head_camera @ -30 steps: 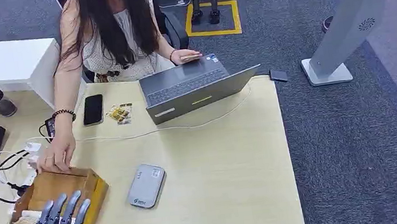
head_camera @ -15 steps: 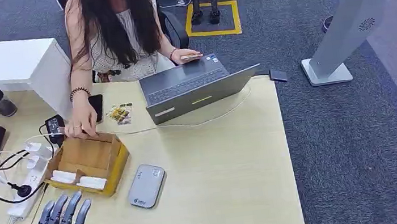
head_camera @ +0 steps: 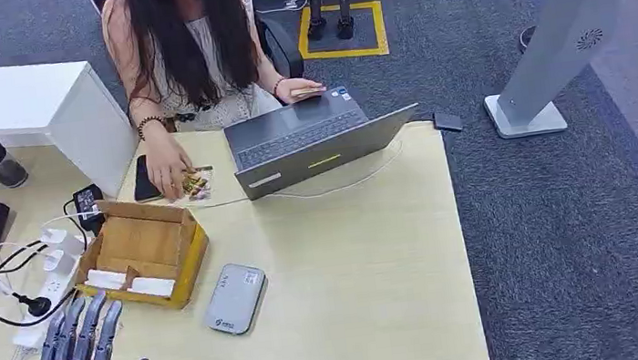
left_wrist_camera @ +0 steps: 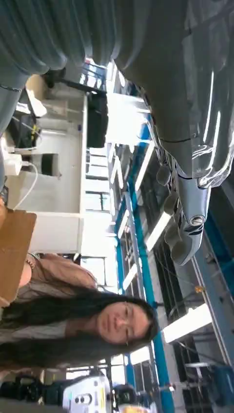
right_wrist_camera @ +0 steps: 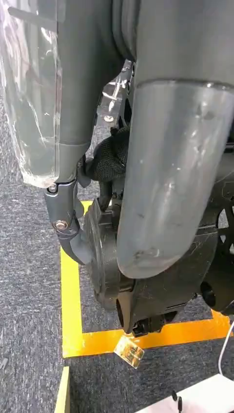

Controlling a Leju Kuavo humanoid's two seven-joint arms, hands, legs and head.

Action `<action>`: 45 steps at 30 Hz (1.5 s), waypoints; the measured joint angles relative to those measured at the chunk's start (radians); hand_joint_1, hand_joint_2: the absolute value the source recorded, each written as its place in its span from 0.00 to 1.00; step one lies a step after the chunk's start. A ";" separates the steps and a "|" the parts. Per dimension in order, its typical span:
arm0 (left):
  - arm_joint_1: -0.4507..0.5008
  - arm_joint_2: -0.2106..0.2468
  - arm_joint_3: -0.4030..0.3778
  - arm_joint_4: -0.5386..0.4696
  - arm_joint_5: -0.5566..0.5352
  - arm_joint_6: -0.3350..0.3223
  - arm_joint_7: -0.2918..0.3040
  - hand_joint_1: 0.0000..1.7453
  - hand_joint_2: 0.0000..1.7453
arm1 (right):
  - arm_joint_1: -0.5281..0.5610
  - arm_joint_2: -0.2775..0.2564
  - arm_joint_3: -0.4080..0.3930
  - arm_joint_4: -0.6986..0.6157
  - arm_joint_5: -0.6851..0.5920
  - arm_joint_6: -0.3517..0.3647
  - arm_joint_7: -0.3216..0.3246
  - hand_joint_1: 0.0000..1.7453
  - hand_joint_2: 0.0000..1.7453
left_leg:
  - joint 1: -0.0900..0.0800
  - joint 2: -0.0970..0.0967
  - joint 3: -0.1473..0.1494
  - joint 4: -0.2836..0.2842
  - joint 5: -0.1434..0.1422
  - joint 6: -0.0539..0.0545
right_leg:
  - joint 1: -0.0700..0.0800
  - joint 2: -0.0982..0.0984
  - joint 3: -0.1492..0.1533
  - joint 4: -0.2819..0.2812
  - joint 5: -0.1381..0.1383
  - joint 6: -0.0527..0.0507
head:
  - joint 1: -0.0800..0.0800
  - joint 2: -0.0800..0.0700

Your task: Pass the card to the sensor for recognition and then transmit it.

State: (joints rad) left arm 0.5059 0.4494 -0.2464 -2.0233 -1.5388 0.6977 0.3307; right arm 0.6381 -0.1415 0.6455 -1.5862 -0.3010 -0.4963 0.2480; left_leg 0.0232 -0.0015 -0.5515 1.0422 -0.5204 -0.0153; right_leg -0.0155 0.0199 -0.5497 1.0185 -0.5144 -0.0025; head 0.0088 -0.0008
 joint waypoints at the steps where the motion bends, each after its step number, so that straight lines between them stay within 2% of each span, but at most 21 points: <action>1: -0.013 0.000 0.000 0.015 0.016 0.000 -0.001 0.00 1.00 | 0.000 0.000 0.000 0.000 0.000 0.000 0.000 0.00 0.00 | 0.000 0.000 0.000 0.000 0.000 0.000 | 0.000 0.000 0.000 0.000 0.000 0.000 | 0.000 0.000; 4: -0.051 -0.001 0.001 0.075 0.059 0.000 -0.033 0.00 1.00 | 0.000 0.000 0.000 0.000 -0.003 0.000 0.006 0.00 0.00 | 0.000 0.000 0.000 0.000 0.001 0.000 | 0.000 0.000 0.002 0.000 0.000 0.000 | 0.000 0.000; 9: -0.078 -0.006 0.001 0.125 0.068 0.000 -0.045 0.00 1.00 | 0.000 0.000 0.000 0.000 -0.003 0.000 0.008 0.00 0.00 | 0.000 0.000 0.000 0.000 0.000 0.000 | 0.000 0.000 0.002 0.000 0.000 0.000 | 0.000 0.000; 31: -0.101 -0.027 0.018 0.198 0.090 0.000 -0.092 0.00 1.00 | -0.001 0.000 0.003 0.000 -0.017 0.000 0.000 0.00 0.00 | 0.000 0.000 0.000 0.000 0.000 0.000 | 0.000 0.000 0.002 0.000 0.000 0.000 | 0.000 0.000; 41: -0.155 -0.075 0.102 0.287 0.135 0.000 -0.215 0.00 1.00 | -0.005 -0.007 0.011 0.001 -0.038 0.000 -0.003 0.00 0.00 | 0.000 0.000 0.000 0.000 0.000 0.000 | 0.000 0.000 0.002 0.000 0.000 0.000 | 0.000 0.000; 45: -0.174 -0.095 0.121 0.327 0.138 0.000 -0.229 0.00 1.00 | -0.007 -0.009 0.014 0.001 -0.039 0.000 -0.004 0.00 0.00 | 0.000 0.000 0.000 0.000 0.001 0.000 | 0.000 -0.001 0.002 0.000 0.000 0.000 | 0.000 0.000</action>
State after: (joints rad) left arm 0.3322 0.3548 -0.1251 -1.6968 -1.4012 0.6973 0.1022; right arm 0.6311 -0.1507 0.6596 -1.5850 -0.3395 -0.4963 0.2441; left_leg 0.0231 -0.0018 -0.5514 1.0424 -0.5198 -0.0151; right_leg -0.0155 0.0193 -0.5474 1.0185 -0.5141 -0.0027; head 0.0088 -0.0008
